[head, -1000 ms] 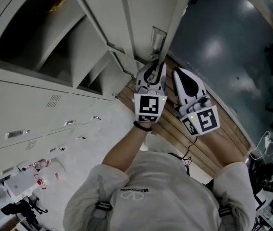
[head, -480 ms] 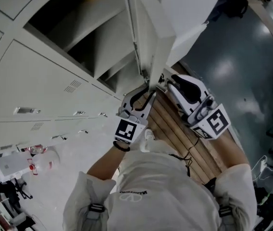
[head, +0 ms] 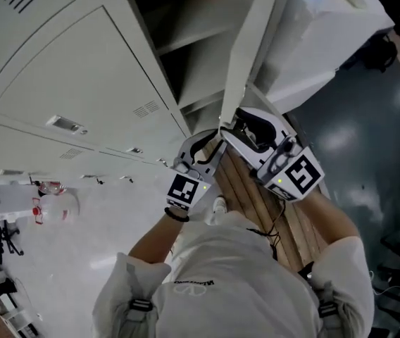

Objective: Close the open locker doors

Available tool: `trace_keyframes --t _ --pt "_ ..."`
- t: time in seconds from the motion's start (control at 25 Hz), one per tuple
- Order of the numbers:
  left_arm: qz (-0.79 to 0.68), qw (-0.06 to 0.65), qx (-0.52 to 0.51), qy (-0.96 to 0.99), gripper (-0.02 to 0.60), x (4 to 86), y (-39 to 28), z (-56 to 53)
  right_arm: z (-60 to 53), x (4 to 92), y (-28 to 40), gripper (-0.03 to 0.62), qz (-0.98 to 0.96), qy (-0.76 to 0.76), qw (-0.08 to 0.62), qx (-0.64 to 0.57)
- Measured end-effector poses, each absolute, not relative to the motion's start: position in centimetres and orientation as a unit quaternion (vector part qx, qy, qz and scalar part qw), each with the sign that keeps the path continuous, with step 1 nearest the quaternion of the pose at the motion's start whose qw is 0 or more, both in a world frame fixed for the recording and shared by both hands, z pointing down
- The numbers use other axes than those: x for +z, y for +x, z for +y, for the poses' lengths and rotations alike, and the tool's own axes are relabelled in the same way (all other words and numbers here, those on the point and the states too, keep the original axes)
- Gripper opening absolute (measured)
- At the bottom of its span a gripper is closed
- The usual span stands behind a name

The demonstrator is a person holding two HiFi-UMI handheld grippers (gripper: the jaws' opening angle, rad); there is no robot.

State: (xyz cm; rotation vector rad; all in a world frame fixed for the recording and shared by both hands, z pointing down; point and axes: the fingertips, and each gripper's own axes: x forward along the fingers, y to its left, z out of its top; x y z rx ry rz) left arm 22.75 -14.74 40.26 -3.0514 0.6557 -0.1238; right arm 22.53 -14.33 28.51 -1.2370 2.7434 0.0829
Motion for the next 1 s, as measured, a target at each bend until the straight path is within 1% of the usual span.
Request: trace_keyframes --t 0.08,0.12,0.36,0.44,0.6,0.72,1.0 --pt "0.228 0.011 -0.038 -0.973 0.080 40.3 21.6 -15.9 -15.4 28.5 21.9 0.153 0.912 -0.403 0.068 0.029" --pt "0.237 0.012 -0.038 -0.971 0.080 40.3 21.1 -16.4 -15.9 28.5 21.6 0.123 0.914 -0.399 0.068 0.031" --pt "0.307 0.008 -0.037 -0.951 0.079 40.3 18.1 -19.5 -19.1 28.6 19.4 0.110 0.931 -0.359 0.063 0.030" --pt "0.330 0.007 -0.034 -0.943 0.024 40.1 16.8 -20.2 -20.2 28.7 18.7 0.106 0.933 -0.354 0.059 0.030" --pt "0.357 0.007 -0.030 -0.934 0.011 40.2 15.0 -21.2 -22.6 28.6 17.8 0.094 0.935 -0.349 0.056 0.029" --pt "0.365 0.018 -0.030 -0.930 0.008 40.0 14.9 -22.0 -24.5 28.6 17.5 0.053 0.933 -0.354 0.056 0.024" --pt "0.388 0.047 -0.031 -0.920 0.006 39.2 16.7 -25.6 -27.8 28.5 16.8 0.048 0.924 -0.377 0.058 0.020"
